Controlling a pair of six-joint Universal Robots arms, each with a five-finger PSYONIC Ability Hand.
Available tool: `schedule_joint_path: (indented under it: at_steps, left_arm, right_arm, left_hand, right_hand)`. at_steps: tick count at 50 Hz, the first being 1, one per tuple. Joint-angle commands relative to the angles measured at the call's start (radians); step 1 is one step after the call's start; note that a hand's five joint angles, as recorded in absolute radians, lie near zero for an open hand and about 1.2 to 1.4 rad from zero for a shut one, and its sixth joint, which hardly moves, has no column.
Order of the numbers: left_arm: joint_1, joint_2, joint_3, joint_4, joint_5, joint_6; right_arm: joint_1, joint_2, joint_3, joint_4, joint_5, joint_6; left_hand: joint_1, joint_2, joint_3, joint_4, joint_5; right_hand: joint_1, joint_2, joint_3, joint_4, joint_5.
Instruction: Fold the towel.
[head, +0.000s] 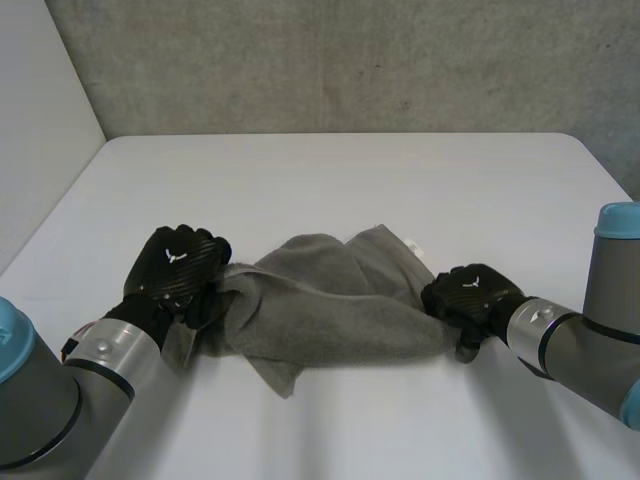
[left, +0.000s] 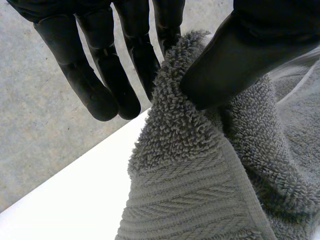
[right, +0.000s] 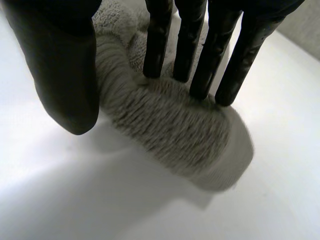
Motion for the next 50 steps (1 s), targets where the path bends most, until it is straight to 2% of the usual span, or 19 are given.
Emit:
schedule_joint_path:
  at_steps: [1,8,11,16,20,22,29,33,39,40,41,42,43,44,45,50]
  left_arm:
    - [0.004,-0.01,0.002,0.005,-0.004,0.045]
    - [0.033,-0.029,0.002,0.003,-0.006,0.136]
    - [0.037,-0.037,0.0,0.003,-0.004,0.141]
    - [0.039,-0.04,0.0,0.003,-0.004,0.141]
    - [0.037,-0.04,0.0,0.003,-0.006,0.141]
    - [0.037,-0.04,-0.001,0.002,-0.006,0.141]
    - [0.039,-0.04,0.0,0.002,-0.006,0.141]
    - [0.039,-0.041,0.0,0.002,-0.006,0.143]
    - [0.039,-0.041,-0.001,0.002,-0.007,0.143]
    - [0.039,-0.041,-0.001,0.002,-0.006,0.143]
    - [0.039,-0.041,-0.001,0.002,-0.006,0.143]
    - [0.039,-0.041,0.0,0.003,-0.006,0.143]
    - [0.039,-0.041,0.0,0.003,-0.007,0.143]
    - [0.039,-0.041,0.0,0.003,-0.007,0.143]
    - [0.039,-0.041,0.0,0.003,-0.007,0.143]
    - [0.04,-0.044,0.002,0.006,-0.007,0.143]
  right_arm:
    - [-0.008,0.034,-0.031,0.068,-0.012,-0.001]
    - [-0.053,0.012,-0.034,0.159,-0.11,-0.002]
    - [-0.071,0.012,-0.043,0.229,-0.156,-0.009]
    - [-0.093,0.015,-0.06,0.305,-0.212,-0.016]
    - [-0.1,0.018,-0.062,0.305,-0.226,-0.01]
    - [-0.102,0.018,-0.065,0.289,-0.228,0.001]
    - [-0.093,0.024,-0.057,0.246,-0.228,0.026]
    - [-0.09,0.03,-0.057,0.225,-0.229,0.089]
    - [-0.09,0.03,-0.055,0.219,-0.233,0.106]
    - [-0.09,0.03,-0.055,0.219,-0.233,0.106]
    - [-0.091,0.03,-0.055,0.217,-0.233,0.108]
    - [-0.091,0.03,-0.055,0.217,-0.233,0.108]
    - [-0.097,0.03,-0.06,0.216,-0.233,0.108]
    - [-0.097,0.03,-0.06,0.216,-0.233,0.108]
    - [-0.1,0.03,-0.063,0.214,-0.231,0.109]
    - [-0.117,0.021,-0.066,0.142,-0.223,0.157]
  left_hand:
    - [-0.018,-0.09,-0.147,-0.12,-0.251]
    - [-0.018,-0.09,-0.147,-0.12,-0.251]
    - [-0.018,-0.09,-0.147,-0.12,-0.251]
    - [-0.018,-0.09,-0.147,-0.12,-0.251]
    - [-0.018,-0.09,-0.147,-0.12,-0.251]
    - [-0.018,-0.09,-0.147,-0.12,-0.251]
    - [-0.018,-0.09,-0.147,-0.12,-0.251]
    - [-0.018,-0.09,-0.147,-0.12,-0.251]
    - [-0.018,-0.09,-0.147,-0.12,-0.251]
    - [-0.018,-0.09,-0.147,-0.12,-0.251]
    - [-0.018,-0.09,-0.147,-0.12,-0.251]
    - [-0.018,-0.09,-0.147,-0.12,-0.251]
    - [-0.018,-0.09,-0.147,-0.12,-0.251]
    - [-0.018,-0.09,-0.147,-0.12,-0.251]
    - [-0.018,-0.09,-0.147,-0.12,-0.251]
    - [-0.018,-0.09,-0.147,-0.12,-0.251]
  right_hand:
    - [0.048,0.043,0.046,0.048,0.043]
    - [0.11,0.105,0.107,0.11,0.104]
    - [0.218,0.213,0.216,0.218,0.213]
    - [0.245,0.24,0.243,0.245,0.24]
    - [0.21,0.205,0.208,0.21,0.204]
    - [0.04,0.035,0.038,0.041,0.035]
    - [-0.104,-0.109,-0.106,-0.104,-0.109]
    - [-0.096,-0.101,-0.098,-0.096,-0.101]
    - [-0.057,-0.062,-0.06,-0.057,-0.063]
    - [0.108,0.103,0.106,0.108,0.103]
    - [0.377,0.372,0.375,0.378,0.372]
    - [0.38,0.375,0.378,0.38,0.375]
    - [0.549,0.544,0.546,0.549,0.543]
    - [0.55,0.545,0.548,0.551,0.545]
    - [0.719,0.714,0.717,0.719,0.713]
    - [0.775,0.77,0.773,0.776,0.77]
